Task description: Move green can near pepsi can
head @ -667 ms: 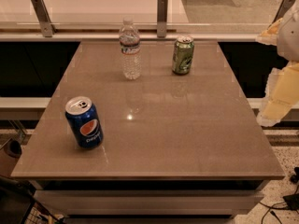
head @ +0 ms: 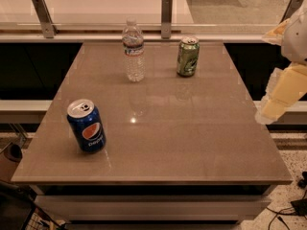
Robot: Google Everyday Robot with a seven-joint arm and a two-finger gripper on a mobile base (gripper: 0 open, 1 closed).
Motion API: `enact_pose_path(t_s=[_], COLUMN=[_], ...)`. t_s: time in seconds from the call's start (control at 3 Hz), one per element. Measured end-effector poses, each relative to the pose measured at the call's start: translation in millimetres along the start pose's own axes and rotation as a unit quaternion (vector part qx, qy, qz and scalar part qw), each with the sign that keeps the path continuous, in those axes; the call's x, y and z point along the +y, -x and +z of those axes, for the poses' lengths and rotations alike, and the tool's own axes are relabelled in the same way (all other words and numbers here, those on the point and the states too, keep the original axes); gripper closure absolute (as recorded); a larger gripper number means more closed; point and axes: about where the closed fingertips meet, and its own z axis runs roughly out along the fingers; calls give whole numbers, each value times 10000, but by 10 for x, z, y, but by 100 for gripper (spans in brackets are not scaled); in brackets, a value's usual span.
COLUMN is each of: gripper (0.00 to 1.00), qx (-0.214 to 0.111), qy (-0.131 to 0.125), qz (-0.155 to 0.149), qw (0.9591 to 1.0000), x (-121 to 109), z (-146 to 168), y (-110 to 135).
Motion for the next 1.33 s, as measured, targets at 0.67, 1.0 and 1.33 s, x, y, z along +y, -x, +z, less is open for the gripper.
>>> enact_pose_path(t_s=[0.67, 1.0, 1.33], gripper=[0, 0, 0], qx=[-919, -1406, -2021], qy=[-607, -785, -890], qz=[918, 1192, 1398], qw=[9897, 9797, 9652], x=[-544, -860, -1188], z=[421, 622, 816], y=[18, 67, 186])
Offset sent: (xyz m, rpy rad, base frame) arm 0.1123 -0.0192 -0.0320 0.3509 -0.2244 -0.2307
